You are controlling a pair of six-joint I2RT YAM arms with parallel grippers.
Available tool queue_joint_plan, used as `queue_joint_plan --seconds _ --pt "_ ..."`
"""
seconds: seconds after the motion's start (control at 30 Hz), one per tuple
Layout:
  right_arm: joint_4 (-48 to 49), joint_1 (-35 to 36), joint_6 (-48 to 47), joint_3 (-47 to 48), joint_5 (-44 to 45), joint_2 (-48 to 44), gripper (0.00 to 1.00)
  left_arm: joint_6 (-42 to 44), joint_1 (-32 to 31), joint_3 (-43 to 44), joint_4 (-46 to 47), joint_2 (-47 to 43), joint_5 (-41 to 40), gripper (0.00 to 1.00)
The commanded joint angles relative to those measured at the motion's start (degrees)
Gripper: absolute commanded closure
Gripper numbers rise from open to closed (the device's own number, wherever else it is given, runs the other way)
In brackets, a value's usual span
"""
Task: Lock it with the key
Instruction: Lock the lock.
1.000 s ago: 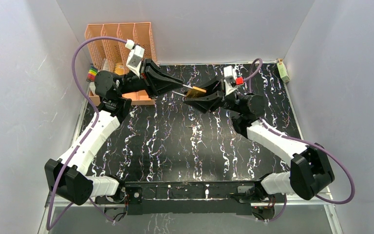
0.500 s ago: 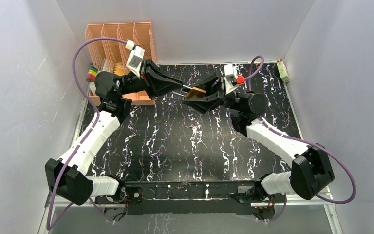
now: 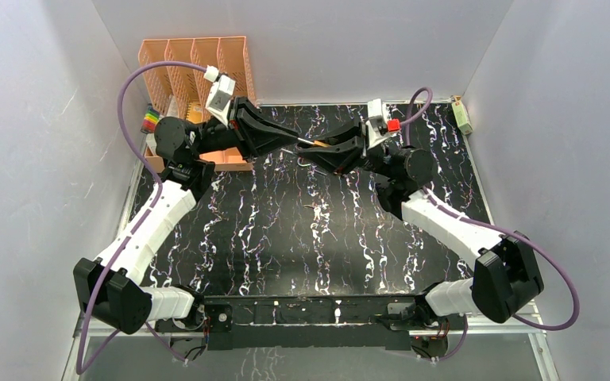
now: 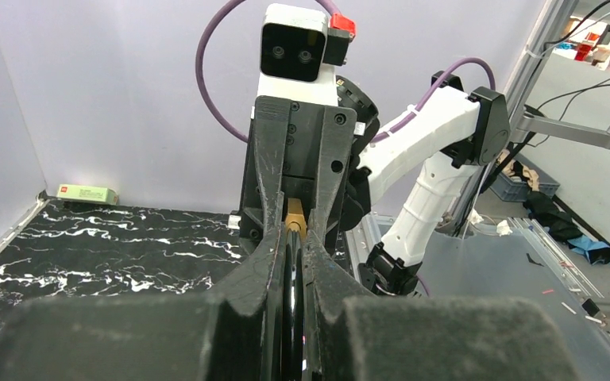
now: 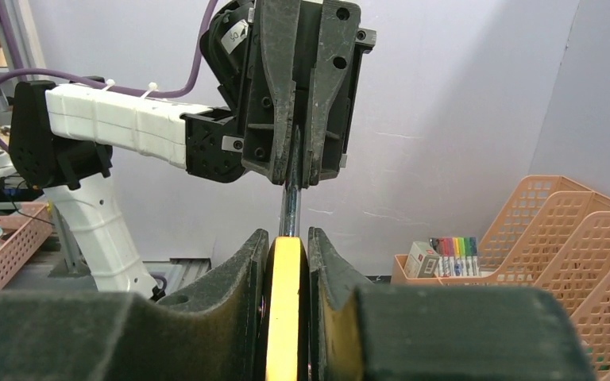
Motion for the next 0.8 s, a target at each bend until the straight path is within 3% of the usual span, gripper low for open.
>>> queue_joint_plan --seconds 0.0,0.13,0.2,0.3,0.33,0.37,0.4,0.5,0.6,0.67,0.77 --pt "2.84 0.42 0.71 3.6 -0.44 0.18 1.0 -0.13 0.28 0.32 4.24 -1.92 -2.35 1.0" --pt "-1.47 0.38 -0.18 4.03 -0.01 -1.05 1.0 0.09 0.36 0.18 3.94 -2.25 -2.81 1.0" --pt "-12.67 0.25 -2.74 4.9 3.08 -3.79 1.0 1.6 0.9 1.04 0.86 -2.66 -1.55 1.0" --pt "-32.85 0.03 -10.68 10.0 2.96 -7.2 1.0 9.03 1.67 4.43 -10.55 -4.02 2.43 0.49" --pt "-38.03 -0.14 -12.54 11.62 1.87 -7.83 1.0 12.59 1.96 5.51 -17.62 -4.7 2.48 0.4" --pt "-42.7 -0.44 -14.12 13.27 -0.3 -8.18 1.0 15.94 2.24 6.53 -22.09 -5.42 2.64 0.15" --pt "-47.46 -1.11 -15.57 15.38 -2.95 -8.17 1.0 18.77 2.57 7.45 -25.95 -6.01 3.35 0.03" --pt "-59.73 -3.95 -17.88 22.98 -16.42 -5.74 1.0 24.18 4.27 9.89 -34.27 -6.95 9.46 0.02" --pt "-55.68 -7.85 -9.3 24.9 -30.17 -2.31 1.0 21.35 6.62 11.37 -34.36 -5.44 20.77 0.12" --pt "-44.29 -9.47 -0.15 24.03 -35.47 -0.91 1.0 12.16 7.6 10.39 -25.77 -3.97 28.97 0.14" --pt "-36.01 -10.32 7.93 24.9 -38.6 1.05 1.0 -2.96 7.7 7.67 -9.01 -1.88 32.06 0.14"
